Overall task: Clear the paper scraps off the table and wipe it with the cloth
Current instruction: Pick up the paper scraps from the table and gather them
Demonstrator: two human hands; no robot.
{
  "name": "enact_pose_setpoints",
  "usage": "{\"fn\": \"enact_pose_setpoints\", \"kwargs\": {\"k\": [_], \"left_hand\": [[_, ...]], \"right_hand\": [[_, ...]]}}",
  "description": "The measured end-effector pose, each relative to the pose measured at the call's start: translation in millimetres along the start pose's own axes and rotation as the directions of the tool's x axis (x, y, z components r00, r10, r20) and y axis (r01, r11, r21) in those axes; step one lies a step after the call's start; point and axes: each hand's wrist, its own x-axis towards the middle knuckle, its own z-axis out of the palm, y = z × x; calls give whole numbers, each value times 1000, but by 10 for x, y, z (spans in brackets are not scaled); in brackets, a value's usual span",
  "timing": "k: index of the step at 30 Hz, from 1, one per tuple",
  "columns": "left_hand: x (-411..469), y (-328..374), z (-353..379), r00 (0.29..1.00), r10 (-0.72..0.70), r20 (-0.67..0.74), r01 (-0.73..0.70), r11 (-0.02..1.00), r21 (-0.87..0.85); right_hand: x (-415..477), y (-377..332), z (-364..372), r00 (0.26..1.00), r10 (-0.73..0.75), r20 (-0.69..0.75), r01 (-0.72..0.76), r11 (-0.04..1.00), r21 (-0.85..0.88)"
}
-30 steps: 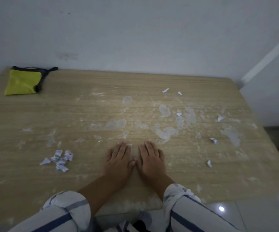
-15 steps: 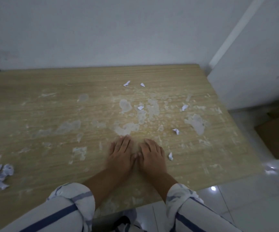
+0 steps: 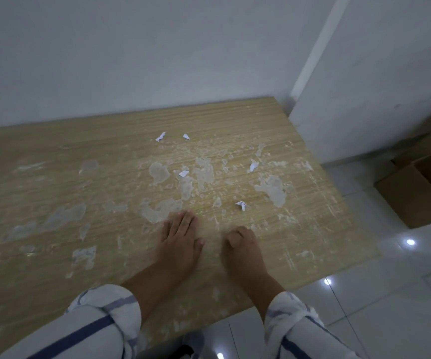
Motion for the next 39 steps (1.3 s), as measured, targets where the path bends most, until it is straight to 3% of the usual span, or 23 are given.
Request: {"fn": "enact_pose_setpoints", "kwargs": {"k": [5,8,12,15,19,24,32,36,39], "left_hand": [[271,177,-49,992,120,47,-117,991,-62],[432,310,-108,992,112,50,-107,989,-98],[547,267,-128,997,62,50,-54,988,-146],[645,103,-207,999,-27,38,32,989,-144],[943,-83,-425,986,-165,4,164,973,-164],[1343,-266,-575,975,-222,19,222,964,-147],[1383,-445,-603,997,-74,-35,71,995,-71],[1147,-605,-621,997,-56,-61,44,982,-185],[796,-777,-658,983,-122,-138,81,959,-273]], "right_hand": [[248,25,-193,985,93,-148,-62,978,201],[488,65,-263,986,116,-123,-93,980,177],[729,94,-227,994,113,-4,-113,993,35],[791,80,-190,996,91,6,-91,996,-27],[848,-23,-125,998,60,-16,-60,998,-5],[944,-202,-56,998,61,-5,-61,998,31],[1030,-538,74,999,-11,37,11,1000,26],[1040,-753,183,999,-30,26,29,999,47],[1002,-977,284,992,-115,50,111,991,78]]}}
